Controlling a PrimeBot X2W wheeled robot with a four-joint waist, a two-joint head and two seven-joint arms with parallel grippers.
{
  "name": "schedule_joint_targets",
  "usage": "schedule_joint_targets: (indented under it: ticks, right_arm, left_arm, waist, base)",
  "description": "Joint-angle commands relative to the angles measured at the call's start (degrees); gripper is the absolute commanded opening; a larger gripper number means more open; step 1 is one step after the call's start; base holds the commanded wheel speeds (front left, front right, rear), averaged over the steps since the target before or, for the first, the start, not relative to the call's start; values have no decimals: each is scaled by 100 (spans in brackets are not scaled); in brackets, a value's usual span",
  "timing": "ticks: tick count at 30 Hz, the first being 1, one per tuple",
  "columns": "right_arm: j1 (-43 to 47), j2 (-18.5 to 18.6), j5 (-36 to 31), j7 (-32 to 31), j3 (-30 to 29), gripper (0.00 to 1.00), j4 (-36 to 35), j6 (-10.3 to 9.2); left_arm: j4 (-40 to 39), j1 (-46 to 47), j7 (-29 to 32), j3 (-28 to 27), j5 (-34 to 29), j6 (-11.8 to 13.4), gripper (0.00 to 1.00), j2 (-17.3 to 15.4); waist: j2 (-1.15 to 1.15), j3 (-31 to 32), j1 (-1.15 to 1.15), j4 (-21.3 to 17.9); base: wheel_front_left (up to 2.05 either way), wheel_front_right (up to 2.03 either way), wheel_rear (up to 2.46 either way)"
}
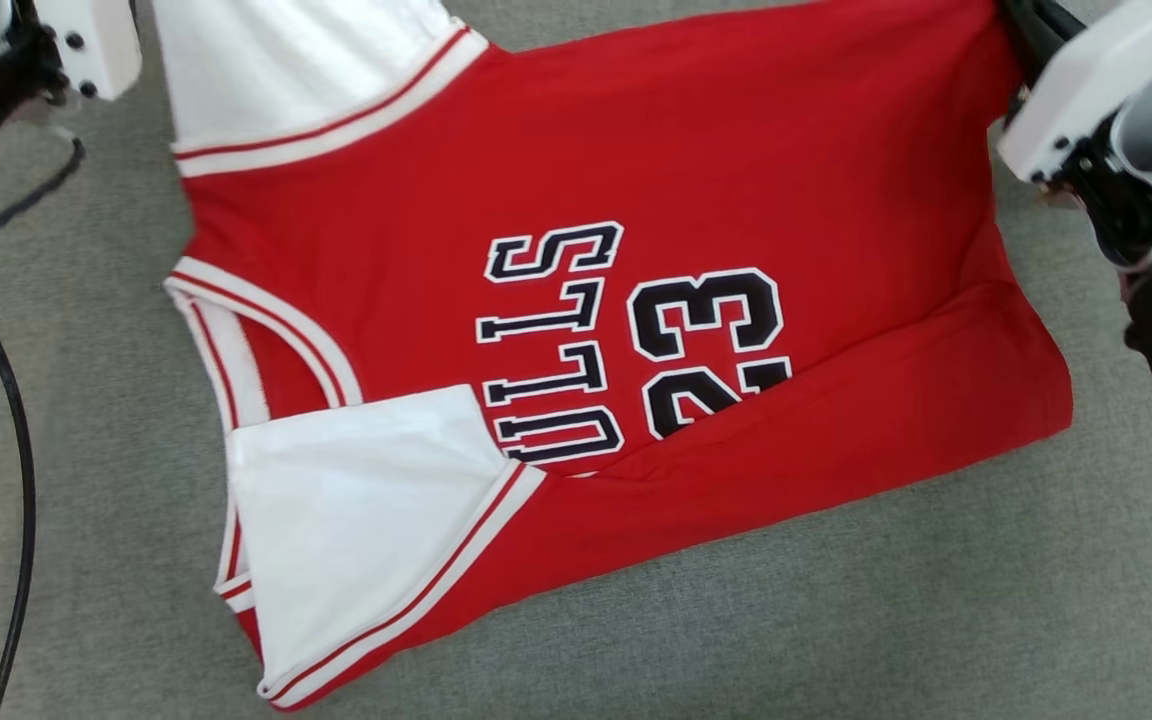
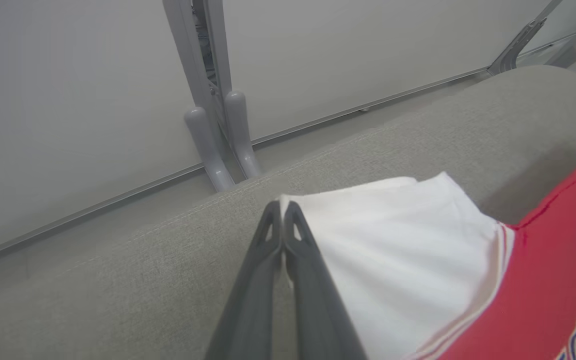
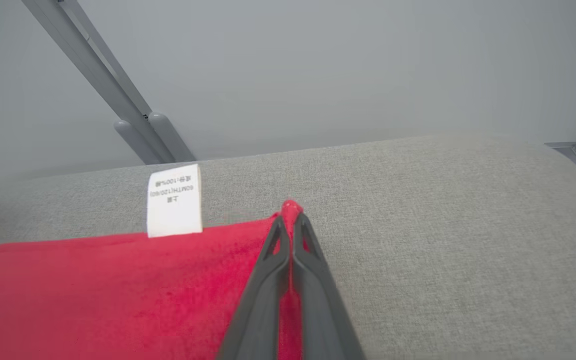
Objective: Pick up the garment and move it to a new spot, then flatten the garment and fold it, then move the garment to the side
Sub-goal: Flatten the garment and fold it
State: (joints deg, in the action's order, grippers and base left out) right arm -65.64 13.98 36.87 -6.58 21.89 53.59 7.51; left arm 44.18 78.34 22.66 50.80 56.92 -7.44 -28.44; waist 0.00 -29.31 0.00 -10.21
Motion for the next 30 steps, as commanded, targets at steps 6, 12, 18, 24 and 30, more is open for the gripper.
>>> schedule_joint_targets:
  ticks: [6, 12, 18, 24, 30]
  right_arm:
    - [567, 503, 712, 239, 224, 0, -344, -4]
    - [1184, 989, 1300, 469, 549, 0, -841, -4]
    - [1902, 1373, 1727, 766, 876, 0, -1282, -4]
    - [2438, 1610, 1950, 972, 1058, 0, -1487, -3]
    - [2882, 1795, 2134, 1090, 1087, 0, -1623, -4]
  left_arm:
    - [-840, -620, -230, 149, 370, -3, 0, -436]
    - [-1775, -1387, -613, 133, 619, 15, 0, -863]
    - [-3163, -2526, -937, 97, 927, 488, 0, -1289]
    - [-4345, -3536, -1235, 121, 1150, 1082, 0, -1572]
    - [-5077, -4301, -1497, 180, 1271, 1533, 0, -1804]
  waist:
    - [0, 289, 0, 285]
    - [0, 585, 0, 481]
    - [0, 901, 0, 593]
    - [0, 1158, 0, 649]
    - [0, 1313, 0, 715]
  base:
    - [0, 0, 0]
    - [0, 0, 0]
    - [0, 0, 0]
    - [0, 0, 0]
    - [0, 0, 0]
